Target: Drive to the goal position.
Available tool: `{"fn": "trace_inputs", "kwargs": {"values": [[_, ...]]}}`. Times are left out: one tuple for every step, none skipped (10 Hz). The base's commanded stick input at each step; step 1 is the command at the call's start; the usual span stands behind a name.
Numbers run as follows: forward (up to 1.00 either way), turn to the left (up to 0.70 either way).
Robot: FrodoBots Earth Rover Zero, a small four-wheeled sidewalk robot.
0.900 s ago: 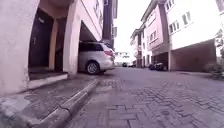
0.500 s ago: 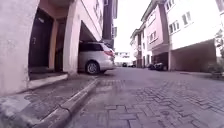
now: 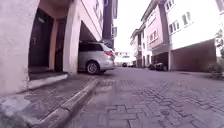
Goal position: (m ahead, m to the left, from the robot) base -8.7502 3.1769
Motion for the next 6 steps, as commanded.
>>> {"fn": "trace_inputs", "kwargs": {"values": [[0.0, -0.7], [0.0, -0.7], [0.0, -0.7], [0.0, -0.7], [0.0, -0.7], [0.0, -0.7]]}}
